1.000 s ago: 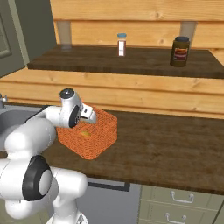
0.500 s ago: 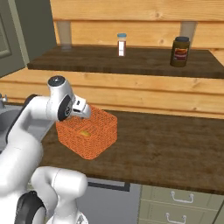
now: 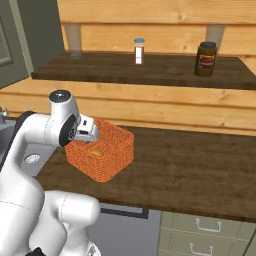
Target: Open the cabinet, pick up the bread from the cabinet and place it in the basket. Then move the basket to the dining counter.
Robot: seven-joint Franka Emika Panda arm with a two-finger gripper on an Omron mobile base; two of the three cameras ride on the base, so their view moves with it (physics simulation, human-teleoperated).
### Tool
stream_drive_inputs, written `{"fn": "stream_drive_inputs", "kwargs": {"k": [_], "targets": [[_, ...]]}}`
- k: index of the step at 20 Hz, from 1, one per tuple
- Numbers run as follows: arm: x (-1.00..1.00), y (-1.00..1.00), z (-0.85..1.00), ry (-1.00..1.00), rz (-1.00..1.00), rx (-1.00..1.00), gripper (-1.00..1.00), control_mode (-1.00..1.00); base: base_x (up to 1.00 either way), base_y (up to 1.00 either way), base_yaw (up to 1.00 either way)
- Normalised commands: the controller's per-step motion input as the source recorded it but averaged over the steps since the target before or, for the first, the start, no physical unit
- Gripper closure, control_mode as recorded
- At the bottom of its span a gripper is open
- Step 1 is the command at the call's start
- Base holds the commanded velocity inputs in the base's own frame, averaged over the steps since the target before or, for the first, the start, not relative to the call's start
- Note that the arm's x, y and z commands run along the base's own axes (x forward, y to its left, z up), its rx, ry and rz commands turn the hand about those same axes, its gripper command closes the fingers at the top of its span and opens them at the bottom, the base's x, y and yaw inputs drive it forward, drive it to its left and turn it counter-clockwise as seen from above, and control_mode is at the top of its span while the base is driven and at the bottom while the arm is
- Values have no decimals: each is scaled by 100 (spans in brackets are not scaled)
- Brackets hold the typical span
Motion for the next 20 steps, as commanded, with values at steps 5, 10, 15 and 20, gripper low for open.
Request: {"fn": "stream_drive_inputs", "kwargs": {"k": [5, 10, 15, 20], "targets": [[-2, 4, 1, 9, 11, -3, -100, -100, 0, 0, 0], [41, 7, -22, 6, 6, -15, -100, -100, 0, 0, 0], [80, 2, -49, 0, 1, -9, -100, -100, 0, 0, 0], [41, 2, -52, 0, 0, -1, -100, -100, 0, 0, 0]]}}
